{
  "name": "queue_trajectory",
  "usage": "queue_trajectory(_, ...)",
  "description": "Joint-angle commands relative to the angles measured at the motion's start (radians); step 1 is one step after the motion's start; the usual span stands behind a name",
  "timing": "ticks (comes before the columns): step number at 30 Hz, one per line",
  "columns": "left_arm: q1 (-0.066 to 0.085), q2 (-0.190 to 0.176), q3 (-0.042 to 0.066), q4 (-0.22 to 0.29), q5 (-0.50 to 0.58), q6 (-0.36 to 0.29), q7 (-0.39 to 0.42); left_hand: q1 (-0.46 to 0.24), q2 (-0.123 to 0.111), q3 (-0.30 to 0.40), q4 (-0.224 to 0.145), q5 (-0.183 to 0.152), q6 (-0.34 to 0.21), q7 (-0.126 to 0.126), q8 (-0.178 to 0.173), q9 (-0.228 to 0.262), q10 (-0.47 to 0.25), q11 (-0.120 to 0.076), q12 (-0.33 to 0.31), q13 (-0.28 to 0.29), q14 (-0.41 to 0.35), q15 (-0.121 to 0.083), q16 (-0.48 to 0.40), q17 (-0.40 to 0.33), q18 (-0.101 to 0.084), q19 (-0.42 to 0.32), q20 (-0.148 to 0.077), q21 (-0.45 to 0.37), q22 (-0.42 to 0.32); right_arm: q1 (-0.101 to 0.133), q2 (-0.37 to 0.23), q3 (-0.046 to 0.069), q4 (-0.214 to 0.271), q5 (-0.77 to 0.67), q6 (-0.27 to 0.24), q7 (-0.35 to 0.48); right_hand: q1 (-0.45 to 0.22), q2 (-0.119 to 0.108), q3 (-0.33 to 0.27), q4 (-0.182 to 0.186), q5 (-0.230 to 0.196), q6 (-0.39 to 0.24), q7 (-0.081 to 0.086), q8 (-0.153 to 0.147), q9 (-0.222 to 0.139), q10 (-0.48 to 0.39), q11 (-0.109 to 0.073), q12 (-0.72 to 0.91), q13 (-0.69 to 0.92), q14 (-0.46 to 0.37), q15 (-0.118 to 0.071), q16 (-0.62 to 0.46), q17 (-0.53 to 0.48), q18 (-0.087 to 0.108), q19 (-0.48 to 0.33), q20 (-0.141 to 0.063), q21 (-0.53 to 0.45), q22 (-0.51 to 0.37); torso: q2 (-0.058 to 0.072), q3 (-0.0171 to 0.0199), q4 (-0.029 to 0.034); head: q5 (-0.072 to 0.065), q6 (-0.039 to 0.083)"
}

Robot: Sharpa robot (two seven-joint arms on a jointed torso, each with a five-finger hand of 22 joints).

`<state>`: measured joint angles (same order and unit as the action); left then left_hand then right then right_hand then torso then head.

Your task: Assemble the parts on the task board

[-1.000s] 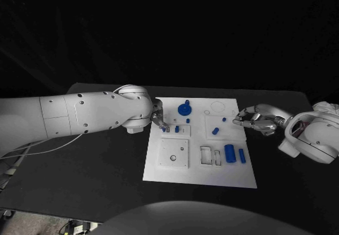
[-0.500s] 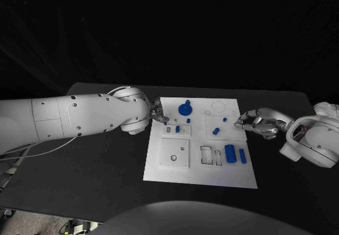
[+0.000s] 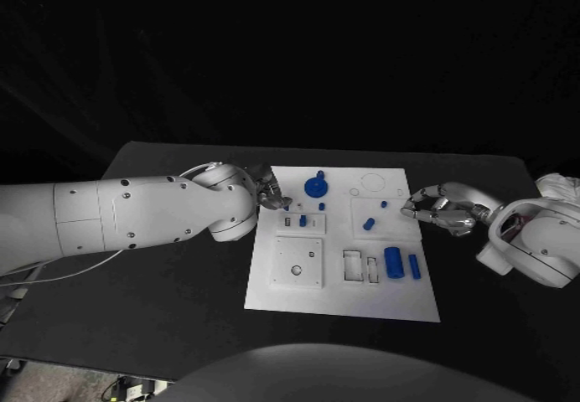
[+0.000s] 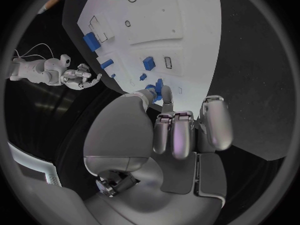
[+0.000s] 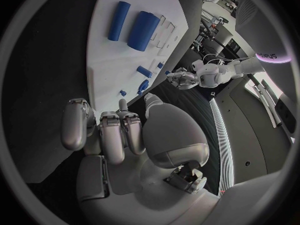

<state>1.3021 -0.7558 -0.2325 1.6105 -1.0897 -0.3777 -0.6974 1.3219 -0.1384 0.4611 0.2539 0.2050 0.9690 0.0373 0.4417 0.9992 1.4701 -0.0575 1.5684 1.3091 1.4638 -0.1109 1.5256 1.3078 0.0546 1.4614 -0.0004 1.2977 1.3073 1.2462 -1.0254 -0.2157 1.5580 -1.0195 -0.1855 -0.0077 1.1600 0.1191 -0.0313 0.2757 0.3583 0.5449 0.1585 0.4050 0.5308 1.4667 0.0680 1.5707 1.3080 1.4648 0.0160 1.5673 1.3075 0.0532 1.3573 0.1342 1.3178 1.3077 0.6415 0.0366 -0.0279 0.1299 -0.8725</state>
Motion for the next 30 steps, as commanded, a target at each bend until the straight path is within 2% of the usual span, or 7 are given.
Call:
queue_trajectory(1, -0.012, 0.001, 0.000, 0.003, -0.016, -0.057, -0.067, 0.011, 0.001, 0.042, -0.031, -0.003, 0.042, -0.035, 0.007, 0.001, 0.098, -0.011, -0.003, 0.258, 0.100, -0.007, 0.002, 0.240, 0.011, 0.002, -0.004, 0.001, 0.088, -0.001, -0.002, 0.000, 0.002, 0.003, -0.026, 0.028, 0.013, 0.001, 0.001, -0.006, 0.005, -0.007, 0.002, -0.003, -0.001, 0.104, 0.007, 0.000, 0.263, 0.106, 0.005, 0.003, 0.263, 0.019, -0.007, -0.002, -0.005, 0.165, 0.001, -0.0011, 0.0002, -0.005, 0.000)
queue_trajectory(8, -0.028, 0.002, 0.000, 0.003, -0.009, -0.055, -0.073, 0.010, 0.000, 0.045, -0.027, -0.002, 0.045, -0.035, 0.009, 0.002, 0.097, -0.011, -0.004, 0.258, 0.100, -0.007, 0.002, 0.240, 0.011, 0.002, -0.004, 0.001, 0.088, -0.001, -0.004, 0.000, 0.002, 0.003, -0.027, 0.029, 0.014, 0.001, 0.001, -0.006, 0.007, -0.007, 0.002, -0.003, -0.001, 0.104, 0.007, 0.000, 0.263, 0.106, 0.005, 0.003, 0.263, 0.019, -0.007, -0.002, -0.005, 0.165, 0.001, -0.0010, 0.0001, -0.004, 0.000)
queue_trajectory(15, -0.031, 0.001, 0.000, 0.007, -0.011, -0.035, -0.084, 0.009, -0.001, 0.047, -0.025, 0.000, 0.046, -0.036, 0.011, 0.002, 0.096, -0.011, -0.005, 0.257, 0.100, -0.007, 0.001, 0.239, 0.011, 0.002, -0.004, 0.000, 0.088, -0.002, -0.002, 0.000, 0.001, 0.004, -0.027, 0.030, 0.014, 0.001, 0.001, -0.006, 0.007, -0.007, 0.002, -0.003, -0.001, 0.104, 0.007, 0.000, 0.263, 0.106, 0.005, 0.003, 0.263, 0.019, -0.007, -0.002, -0.005, 0.165, 0.000, -0.0001, 0.0013, -0.002, 0.000)
queue_trajectory(22, -0.033, 0.003, 0.000, 0.008, -0.014, 0.007, -0.093, 0.007, -0.002, 0.048, -0.022, 0.001, 0.045, -0.035, 0.011, 0.002, 0.094, -0.011, -0.009, 0.254, 0.099, -0.007, -0.002, 0.238, 0.012, 0.001, -0.004, -0.003, 0.086, -0.005, -0.001, 0.000, -0.001, 0.004, -0.023, 0.027, 0.015, 0.001, 0.001, -0.006, 0.009, -0.008, 0.002, -0.003, -0.002, 0.104, 0.007, 0.000, 0.263, 0.106, 0.005, 0.003, 0.263, 0.020, -0.008, -0.002, -0.007, 0.164, 0.000, -0.0009, 0.0009, -0.001, 0.000)
queue_trajectory(30, -0.045, 0.005, 0.000, 0.007, -0.019, 0.039, -0.098, 0.006, -0.003, 0.049, -0.020, 0.002, 0.045, -0.035, 0.011, 0.002, 0.093, -0.011, -0.011, 0.253, 0.099, -0.006, -0.004, 0.236, 0.012, 0.000, -0.004, -0.006, 0.085, -0.007, -0.003, 0.000, 0.000, 0.004, -0.022, 0.026, 0.015, 0.001, 0.001, -0.006, 0.010, -0.008, 0.002, -0.003, -0.002, 0.104, 0.007, 0.000, 0.263, 0.106, 0.005, 0.003, 0.263, 0.020, -0.008, -0.002, -0.007, 0.164, 0.001, -0.0012, 0.0006, -0.003, 0.000)
